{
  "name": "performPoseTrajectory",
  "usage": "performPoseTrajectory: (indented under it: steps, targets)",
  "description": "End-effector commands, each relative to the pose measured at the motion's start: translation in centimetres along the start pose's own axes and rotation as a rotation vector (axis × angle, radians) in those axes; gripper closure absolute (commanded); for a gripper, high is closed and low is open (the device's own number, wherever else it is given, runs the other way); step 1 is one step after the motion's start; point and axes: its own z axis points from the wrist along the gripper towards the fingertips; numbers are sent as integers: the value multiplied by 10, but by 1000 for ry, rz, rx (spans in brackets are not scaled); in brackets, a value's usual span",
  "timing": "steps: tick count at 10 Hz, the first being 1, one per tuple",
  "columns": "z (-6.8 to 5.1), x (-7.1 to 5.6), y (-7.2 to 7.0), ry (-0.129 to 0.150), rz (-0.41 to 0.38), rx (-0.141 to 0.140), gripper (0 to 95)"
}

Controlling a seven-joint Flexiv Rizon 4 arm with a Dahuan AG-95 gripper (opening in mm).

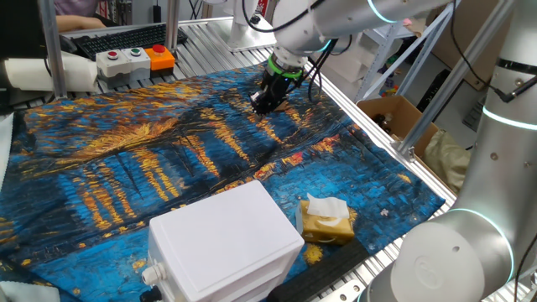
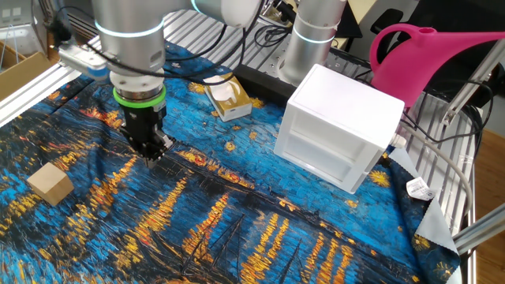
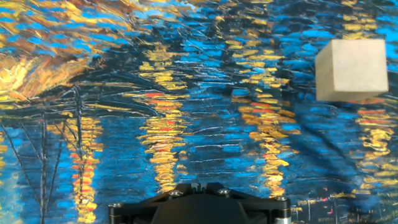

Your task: Pick up the small block on the left and move it to the right

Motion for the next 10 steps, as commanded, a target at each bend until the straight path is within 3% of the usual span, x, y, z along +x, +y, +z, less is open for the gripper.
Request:
performPoseTrajectory:
  steps: [1,3,4,6,8,10]
  targets:
    - [0,0,0,87,30,-35,950]
    - [0,0,0,173,106,-102,950]
    - [0,0,0,200,117,-108,950]
    - [0,0,0,221,113,-97,950]
    - [0,0,0,224,45,-17,950]
    - [0,0,0,227,55,4,950]
